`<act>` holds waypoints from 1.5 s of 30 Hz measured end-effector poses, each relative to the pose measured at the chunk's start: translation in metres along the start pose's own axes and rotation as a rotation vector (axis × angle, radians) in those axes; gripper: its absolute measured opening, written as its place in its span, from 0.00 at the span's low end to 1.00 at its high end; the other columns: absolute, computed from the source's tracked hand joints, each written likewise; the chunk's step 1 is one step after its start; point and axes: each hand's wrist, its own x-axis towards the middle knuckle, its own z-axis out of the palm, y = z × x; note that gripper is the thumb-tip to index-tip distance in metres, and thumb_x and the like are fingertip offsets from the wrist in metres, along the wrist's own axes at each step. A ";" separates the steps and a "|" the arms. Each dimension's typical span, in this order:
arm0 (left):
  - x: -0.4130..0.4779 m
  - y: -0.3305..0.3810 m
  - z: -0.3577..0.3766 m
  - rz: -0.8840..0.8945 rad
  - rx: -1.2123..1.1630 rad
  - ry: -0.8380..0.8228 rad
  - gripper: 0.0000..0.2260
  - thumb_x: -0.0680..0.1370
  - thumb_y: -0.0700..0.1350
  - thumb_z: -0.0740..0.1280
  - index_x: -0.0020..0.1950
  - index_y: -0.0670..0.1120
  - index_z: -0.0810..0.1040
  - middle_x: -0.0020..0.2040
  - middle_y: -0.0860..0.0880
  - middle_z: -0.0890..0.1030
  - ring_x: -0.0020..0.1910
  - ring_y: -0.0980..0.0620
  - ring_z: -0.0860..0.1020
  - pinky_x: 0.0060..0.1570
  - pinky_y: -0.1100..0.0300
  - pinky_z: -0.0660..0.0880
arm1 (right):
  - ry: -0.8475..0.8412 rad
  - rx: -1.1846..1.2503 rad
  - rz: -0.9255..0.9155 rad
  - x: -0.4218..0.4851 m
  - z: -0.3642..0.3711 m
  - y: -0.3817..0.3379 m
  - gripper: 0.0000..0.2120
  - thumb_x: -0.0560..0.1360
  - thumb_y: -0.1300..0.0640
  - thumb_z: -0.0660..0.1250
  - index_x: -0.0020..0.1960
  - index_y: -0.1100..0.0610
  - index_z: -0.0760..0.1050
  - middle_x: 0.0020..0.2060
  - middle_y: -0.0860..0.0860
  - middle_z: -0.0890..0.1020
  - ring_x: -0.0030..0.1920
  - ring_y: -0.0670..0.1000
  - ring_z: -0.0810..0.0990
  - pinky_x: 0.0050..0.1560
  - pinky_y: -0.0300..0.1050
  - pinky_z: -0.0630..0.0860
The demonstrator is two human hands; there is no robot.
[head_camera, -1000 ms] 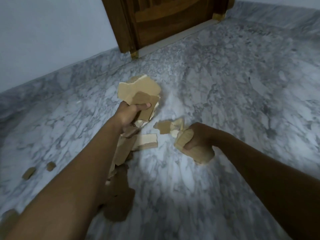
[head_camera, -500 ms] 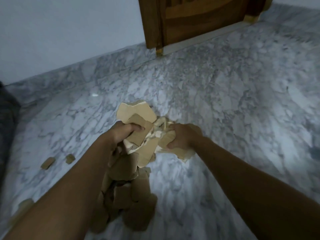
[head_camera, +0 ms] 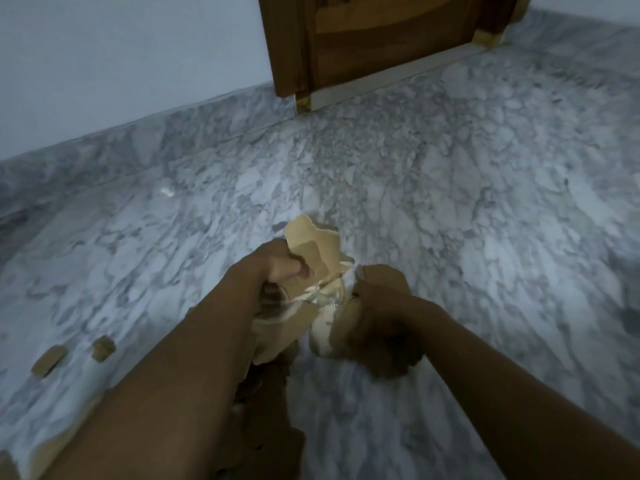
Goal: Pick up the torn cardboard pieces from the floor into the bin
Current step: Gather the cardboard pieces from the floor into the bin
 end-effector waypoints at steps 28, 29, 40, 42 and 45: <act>0.020 0.046 0.055 -0.007 0.117 0.137 0.20 0.71 0.51 0.72 0.62 0.50 0.77 0.56 0.47 0.81 0.53 0.46 0.78 0.48 0.57 0.75 | 0.458 0.188 -0.036 0.007 -0.005 0.067 0.26 0.67 0.43 0.72 0.58 0.52 0.67 0.52 0.53 0.79 0.51 0.58 0.80 0.47 0.45 0.73; 0.019 0.045 0.056 0.001 0.110 0.159 0.24 0.71 0.52 0.71 0.65 0.51 0.75 0.58 0.47 0.81 0.54 0.46 0.78 0.50 0.56 0.75 | 0.453 0.213 -0.054 0.006 -0.003 0.069 0.28 0.66 0.43 0.73 0.59 0.52 0.67 0.51 0.53 0.79 0.50 0.58 0.80 0.47 0.45 0.73; -0.041 0.038 -0.009 -0.010 0.011 0.295 0.15 0.72 0.50 0.73 0.56 0.47 0.77 0.53 0.46 0.81 0.45 0.48 0.77 0.38 0.60 0.70 | 0.592 -0.059 -0.273 -0.014 -0.017 0.047 0.23 0.69 0.50 0.76 0.58 0.57 0.72 0.54 0.54 0.73 0.50 0.57 0.78 0.44 0.43 0.67; -0.055 0.022 -0.040 -0.090 0.033 0.235 0.17 0.71 0.52 0.74 0.54 0.45 0.78 0.51 0.45 0.81 0.44 0.47 0.78 0.39 0.58 0.72 | 0.538 -0.131 -0.265 -0.013 -0.010 0.044 0.24 0.71 0.51 0.75 0.62 0.57 0.70 0.55 0.54 0.74 0.52 0.58 0.79 0.46 0.46 0.72; -0.076 -0.003 -0.060 -0.234 0.066 0.043 0.19 0.71 0.51 0.75 0.56 0.45 0.75 0.54 0.45 0.79 0.45 0.46 0.79 0.36 0.57 0.76 | 0.463 -0.174 -0.190 -0.013 0.000 0.043 0.26 0.71 0.51 0.72 0.65 0.56 0.67 0.55 0.57 0.76 0.55 0.60 0.80 0.52 0.51 0.76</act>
